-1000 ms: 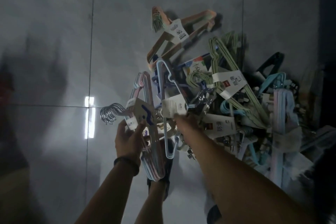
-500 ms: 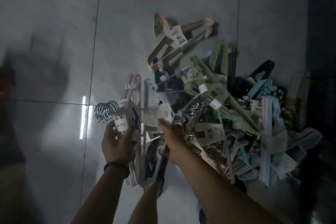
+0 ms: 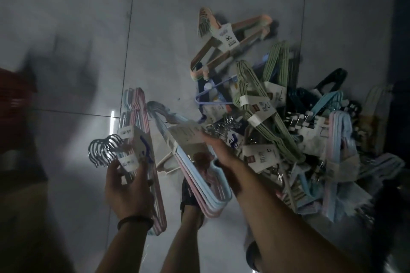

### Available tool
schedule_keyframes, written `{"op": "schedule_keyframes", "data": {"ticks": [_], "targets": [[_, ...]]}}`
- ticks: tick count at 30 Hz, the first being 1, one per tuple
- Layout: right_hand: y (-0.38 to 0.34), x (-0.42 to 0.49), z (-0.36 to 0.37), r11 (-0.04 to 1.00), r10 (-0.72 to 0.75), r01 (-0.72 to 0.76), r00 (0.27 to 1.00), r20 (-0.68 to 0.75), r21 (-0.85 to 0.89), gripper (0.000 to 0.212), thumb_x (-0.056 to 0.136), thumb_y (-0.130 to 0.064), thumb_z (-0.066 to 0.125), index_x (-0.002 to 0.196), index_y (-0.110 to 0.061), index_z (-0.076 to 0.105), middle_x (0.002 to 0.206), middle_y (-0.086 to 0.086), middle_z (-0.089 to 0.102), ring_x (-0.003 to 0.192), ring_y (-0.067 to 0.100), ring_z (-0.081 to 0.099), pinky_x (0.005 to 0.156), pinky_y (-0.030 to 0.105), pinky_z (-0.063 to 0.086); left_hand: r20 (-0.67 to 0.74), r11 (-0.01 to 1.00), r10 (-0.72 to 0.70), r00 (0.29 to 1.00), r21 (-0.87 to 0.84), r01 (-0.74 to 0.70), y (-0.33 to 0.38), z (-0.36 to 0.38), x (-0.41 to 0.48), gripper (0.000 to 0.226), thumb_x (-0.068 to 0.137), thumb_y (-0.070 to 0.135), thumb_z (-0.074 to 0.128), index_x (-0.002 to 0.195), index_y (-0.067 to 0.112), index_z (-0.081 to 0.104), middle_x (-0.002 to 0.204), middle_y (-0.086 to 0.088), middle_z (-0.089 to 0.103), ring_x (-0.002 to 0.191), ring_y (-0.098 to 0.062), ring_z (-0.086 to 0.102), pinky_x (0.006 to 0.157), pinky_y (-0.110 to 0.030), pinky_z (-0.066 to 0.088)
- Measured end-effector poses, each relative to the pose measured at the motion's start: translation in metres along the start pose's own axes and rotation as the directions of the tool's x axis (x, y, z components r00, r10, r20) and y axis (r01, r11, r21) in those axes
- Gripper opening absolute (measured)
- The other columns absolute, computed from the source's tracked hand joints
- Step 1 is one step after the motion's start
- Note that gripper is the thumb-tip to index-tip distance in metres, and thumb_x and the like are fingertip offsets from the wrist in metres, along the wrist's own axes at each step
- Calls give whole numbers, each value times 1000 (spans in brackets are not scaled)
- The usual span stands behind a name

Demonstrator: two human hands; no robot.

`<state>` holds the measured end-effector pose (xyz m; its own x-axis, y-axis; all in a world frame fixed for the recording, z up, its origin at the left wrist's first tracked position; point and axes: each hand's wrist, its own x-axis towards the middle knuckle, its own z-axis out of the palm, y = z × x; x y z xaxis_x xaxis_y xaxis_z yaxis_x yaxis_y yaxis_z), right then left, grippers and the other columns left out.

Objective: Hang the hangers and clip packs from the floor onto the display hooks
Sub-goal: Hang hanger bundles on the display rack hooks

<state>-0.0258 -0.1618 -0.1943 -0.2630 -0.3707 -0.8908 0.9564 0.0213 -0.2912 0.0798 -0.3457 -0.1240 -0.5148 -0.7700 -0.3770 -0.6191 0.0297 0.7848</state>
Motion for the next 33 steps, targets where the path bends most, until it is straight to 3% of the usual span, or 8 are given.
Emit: {"op": "schedule_keyframes", "data": {"ticks": [6, 11, 14, 21, 25, 27, 29, 33], "targets": [[24, 0, 28, 999, 12, -7, 993, -116, 39, 51, 96, -67, 58, 121, -23, 62, 93, 4, 65, 51, 9, 56, 42, 22, 42, 130, 972, -213, 968, -74, 223, 13, 26, 2, 46, 87, 41, 82, 124, 44, 54, 110, -4, 74, 93, -32, 77, 74, -50, 65], [41, 16, -3, 986, -163, 168, 965, -206, 5, 77, 84, -80, 62, 131, -18, 61, 115, 8, 73, 89, 19, 72, 64, 28, 54, 343, 916, -401, 850, 117, 385, -5, 86, 4, 100, 58, 66, 95, 137, 44, 37, 120, -1, 66, 103, -25, 71, 87, -44, 61], [48, 22, -28, 994, -107, 102, 977, -182, -39, 85, 75, -86, 62, 138, -30, 61, 129, 5, 72, 112, 28, 70, 83, 42, 56, 407, 884, -466, 786, 167, 437, -20, 106, -3, 104, 67, 28, 100, 140, 35, 27, 117, 0, 61, 102, -20, 65, 88, -40, 59], [26, 6, -63, 985, -28, 12, 995, -92, -172, 61, 102, -68, 42, 122, -16, 65, 91, 5, 71, 80, 22, 66, 70, 35, 52, 384, 897, -439, 812, 239, 372, -40, 127, -10, 96, 86, 3, 82, 153, 24, 17, 109, 3, 59, 96, -19, 63, 82, -38, 56], [12, -16, -82, 819, -243, 71, 942, -232, -570, 45, 106, -46, 51, 91, -6, 65, 81, 18, 66, 71, 25, 63, 66, 32, 44, 309, 909, -411, 857, 208, 361, -29, 142, -15, 82, 93, 11, 77, 153, 21, 22, 104, 1, 59, 80, -10, 57, 62, -17, 54], [7, -24, -105, 678, -505, 30, 744, -437, -735, 16, 100, -26, 62, 92, -13, 58, 87, 8, 64, 70, 16, 57, 57, 28, 42, 248, 903, -424, 871, 186, 386, -28, 144, -11, 78, 91, 16, 79, 152, 24, 29, 104, 0, 63, 75, -4, 54, 63, -17, 56], [5, -25, -136, 578, -608, -223, 524, -596, -785, 41, 90, -34, 74, 118, -16, 51, 119, 12, 59, 96, 22, 59, 66, 29, 49, 213, 910, -403, 890, 195, 365, -24, 143, -7, 78, 85, 14, 83, 147, 27, 37, 117, -5, 68, 83, -11, 62, 87, -39, 62], [10, -5, -170, 444, -443, -383, 692, -570, -810, 86, 85, -52, 80, 145, -17, 29, 141, 20, 51, 116, 42, 61, 76, 42, 55, 131, 915, -378, 916, 204, 348, -22, 138, -6, 70, 81, 14, 84, 137, 32, 46, 97, 11, 62, 89, -19, 65, 93, -50, 62]]}}
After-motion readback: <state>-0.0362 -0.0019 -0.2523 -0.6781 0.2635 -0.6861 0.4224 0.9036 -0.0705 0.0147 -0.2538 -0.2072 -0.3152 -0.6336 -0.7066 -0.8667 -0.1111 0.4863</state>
